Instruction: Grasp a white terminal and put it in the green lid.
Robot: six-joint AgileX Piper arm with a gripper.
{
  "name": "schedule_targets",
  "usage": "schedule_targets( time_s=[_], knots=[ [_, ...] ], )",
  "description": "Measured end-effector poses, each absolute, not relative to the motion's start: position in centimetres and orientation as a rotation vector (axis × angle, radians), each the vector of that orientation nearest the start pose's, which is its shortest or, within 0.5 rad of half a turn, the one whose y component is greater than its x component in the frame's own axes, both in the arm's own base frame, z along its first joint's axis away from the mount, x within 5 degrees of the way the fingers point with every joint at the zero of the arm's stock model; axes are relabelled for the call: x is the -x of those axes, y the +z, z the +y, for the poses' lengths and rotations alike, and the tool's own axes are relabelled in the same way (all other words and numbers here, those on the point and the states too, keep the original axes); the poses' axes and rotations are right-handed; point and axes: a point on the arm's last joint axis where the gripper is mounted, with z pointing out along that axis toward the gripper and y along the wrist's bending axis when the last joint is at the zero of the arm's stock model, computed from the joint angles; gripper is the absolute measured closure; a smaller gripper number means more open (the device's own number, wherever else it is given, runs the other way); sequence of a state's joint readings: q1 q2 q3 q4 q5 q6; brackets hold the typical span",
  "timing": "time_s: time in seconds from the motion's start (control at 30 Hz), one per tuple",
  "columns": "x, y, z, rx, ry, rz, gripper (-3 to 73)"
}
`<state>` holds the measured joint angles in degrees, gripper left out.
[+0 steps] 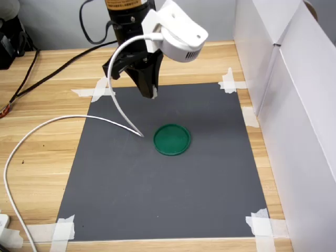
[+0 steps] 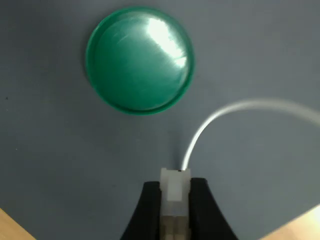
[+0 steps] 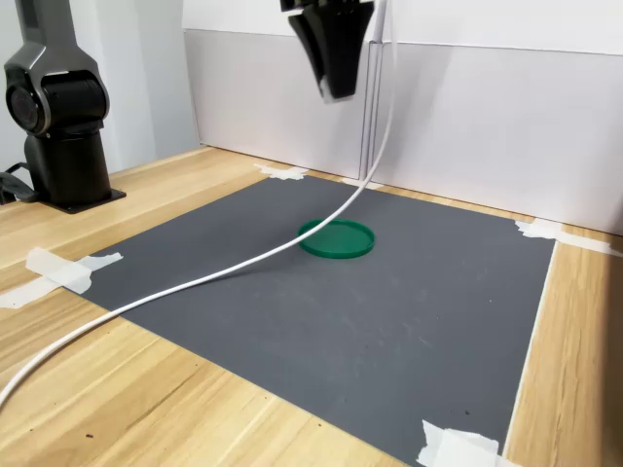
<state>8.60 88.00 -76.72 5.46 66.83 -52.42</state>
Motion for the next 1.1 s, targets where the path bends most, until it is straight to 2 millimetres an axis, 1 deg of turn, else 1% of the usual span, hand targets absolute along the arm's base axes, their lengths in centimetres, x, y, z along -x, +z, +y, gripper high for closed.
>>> schedule_targets(
  time_s=[0.13, 0.23, 0.37, 0.5, 0.6, 0.83, 1.1],
  knots=[
    [-28.8, 28.5, 5.1, 1.347, -0.036, 2.477, 61.1],
    [-28.2, 26.8, 5.1, 1.291, -0.032, 2.476, 61.1],
    [-27.9, 25.1, 5.3, 1.218, 0.001, 2.466, 61.1],
    [-28.3, 24.5, 5.7, 1.146, 0.049, 2.446, 61.1],
    [-28.9, 23.7, 5.9, 1.131, 0.070, 2.457, 61.1],
    [-29.8, 21.1, 6.6, 1.177, 0.101, 2.508, 61.1],
    [-30.7, 19.6, 6.7, 1.262, 0.077, 2.473, 60.6]
  ],
)
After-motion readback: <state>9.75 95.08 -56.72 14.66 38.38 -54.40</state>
